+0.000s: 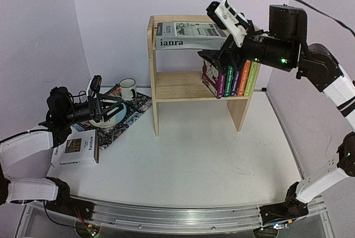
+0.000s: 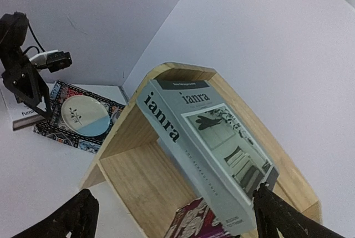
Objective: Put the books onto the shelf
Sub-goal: Place the book on the shelf, then adjust the book on the shelf.
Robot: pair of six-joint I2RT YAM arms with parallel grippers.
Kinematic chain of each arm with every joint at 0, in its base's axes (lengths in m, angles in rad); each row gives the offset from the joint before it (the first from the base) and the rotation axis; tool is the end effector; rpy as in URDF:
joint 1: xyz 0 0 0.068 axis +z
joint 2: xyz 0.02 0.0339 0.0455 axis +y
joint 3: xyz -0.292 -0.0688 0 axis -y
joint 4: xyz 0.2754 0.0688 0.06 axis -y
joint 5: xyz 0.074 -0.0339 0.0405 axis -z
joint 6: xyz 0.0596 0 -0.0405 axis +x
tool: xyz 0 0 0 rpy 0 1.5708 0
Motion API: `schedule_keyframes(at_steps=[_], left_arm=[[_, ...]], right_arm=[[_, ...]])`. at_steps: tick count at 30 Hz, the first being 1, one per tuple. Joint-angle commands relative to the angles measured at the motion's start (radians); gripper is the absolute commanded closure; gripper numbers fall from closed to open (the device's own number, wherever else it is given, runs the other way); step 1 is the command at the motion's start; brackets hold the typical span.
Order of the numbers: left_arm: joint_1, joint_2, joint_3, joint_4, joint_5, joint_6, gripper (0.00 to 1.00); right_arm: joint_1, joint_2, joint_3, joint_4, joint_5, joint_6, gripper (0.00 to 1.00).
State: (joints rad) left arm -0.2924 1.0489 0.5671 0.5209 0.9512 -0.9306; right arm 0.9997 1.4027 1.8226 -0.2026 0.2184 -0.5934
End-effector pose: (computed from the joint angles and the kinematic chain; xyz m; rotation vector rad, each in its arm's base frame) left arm 0.2300 -0.1199 0.2964 0.3121 1.7903 -1.6319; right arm 0.1878 0.2683 0.5969 -0.8356 1.0747 0.1939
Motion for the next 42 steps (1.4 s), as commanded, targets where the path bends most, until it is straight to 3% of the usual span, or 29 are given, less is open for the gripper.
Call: schedule_keyframes(at_steps=[1,6,11,17,26,34,42], left_arm=[[0.006,0.005,0.014,0.020,0.019,0.019,0.34],[0.005,0.008,0.016,0.020,0.022,0.018,0.34],[0.005,0.004,0.013,0.020,0.023,0.017,0.34],[0.005,0.001,0.005,0.020,0.017,0.019,0.34],[0.005,0.021,0.019,0.021,0.022,0.015,0.34],[0.005,0.021,0.010,0.020,0.019,0.015,0.34],[0.004,0.006,-0.006,0.021,0.019,0.008,0.34]], right_arm=[[0.001,-0.070,-0.067,0.090,0.043,0.303,0.03],[0.001,-0.067,-0.098,0.109,0.128,0.516,0.02],[0.001,-0.059,-0.102,0.100,0.257,0.627,0.02],[0.002,-0.038,-0.091,0.096,0.352,0.608,0.02],[0.002,0.076,0.085,0.012,0.372,0.555,0.04],[0.002,0.146,0.158,-0.010,0.483,0.525,0.03],[0.002,0.210,0.228,-0.148,0.464,0.554,0.02]])
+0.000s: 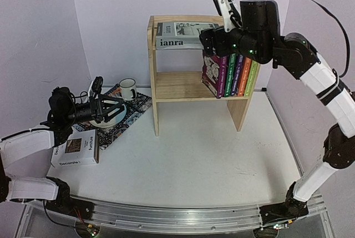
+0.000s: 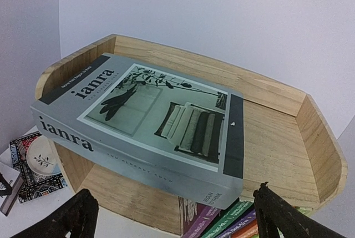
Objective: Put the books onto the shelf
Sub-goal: Adjust the book on the shelf.
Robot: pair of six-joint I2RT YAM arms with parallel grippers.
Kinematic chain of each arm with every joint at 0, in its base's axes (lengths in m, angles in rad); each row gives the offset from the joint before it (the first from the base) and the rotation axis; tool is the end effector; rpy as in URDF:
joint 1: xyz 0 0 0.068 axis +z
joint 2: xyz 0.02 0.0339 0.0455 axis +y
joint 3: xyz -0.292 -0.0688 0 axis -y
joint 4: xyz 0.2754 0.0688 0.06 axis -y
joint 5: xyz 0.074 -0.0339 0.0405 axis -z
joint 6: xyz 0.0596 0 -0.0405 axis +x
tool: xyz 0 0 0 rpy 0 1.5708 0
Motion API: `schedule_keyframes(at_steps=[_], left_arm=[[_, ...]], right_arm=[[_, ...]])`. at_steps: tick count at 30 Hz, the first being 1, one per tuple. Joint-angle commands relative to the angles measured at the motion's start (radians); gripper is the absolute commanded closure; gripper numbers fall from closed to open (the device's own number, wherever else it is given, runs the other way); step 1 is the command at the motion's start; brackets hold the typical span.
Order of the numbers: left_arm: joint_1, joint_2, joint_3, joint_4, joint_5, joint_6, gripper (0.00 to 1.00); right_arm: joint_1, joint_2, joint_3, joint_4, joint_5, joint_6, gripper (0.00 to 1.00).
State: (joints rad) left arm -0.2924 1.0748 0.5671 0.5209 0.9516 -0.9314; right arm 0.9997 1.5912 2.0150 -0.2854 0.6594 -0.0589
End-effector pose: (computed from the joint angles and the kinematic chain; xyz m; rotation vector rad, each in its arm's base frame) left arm 0.2344 -0.1213 0.2903 0.2962 1.8156 -1.6370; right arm 0.2320 0.2935 0.5901 -0.2263 1.4508 0.2948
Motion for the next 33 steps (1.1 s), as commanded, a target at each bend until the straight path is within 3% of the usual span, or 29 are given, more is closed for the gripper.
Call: schedule_keyframes(at_steps=[1,8,22,33], left_arm=[[0.005,-0.023,-0.008,0.020,0.018,0.008,0.34],[0.006,-0.024,-0.015,0.020,0.017,0.008,0.33],[0.005,-0.034,-0.022,0.020,0.015,0.011,0.33],[0.006,-0.019,-0.020,0.020,0.015,0.018,0.33]], right_arm=[[0.001,0.015,0.019,-0.067,0.027,0.026,0.02],[-0.013,-0.001,-0.023,-0.064,0.091,0.017,0.02],[-0.183,0.018,-0.023,-0.064,-0.138,0.097,0.02],[-0.195,0.088,0.042,-0.048,-0.208,0.100,0.18]])
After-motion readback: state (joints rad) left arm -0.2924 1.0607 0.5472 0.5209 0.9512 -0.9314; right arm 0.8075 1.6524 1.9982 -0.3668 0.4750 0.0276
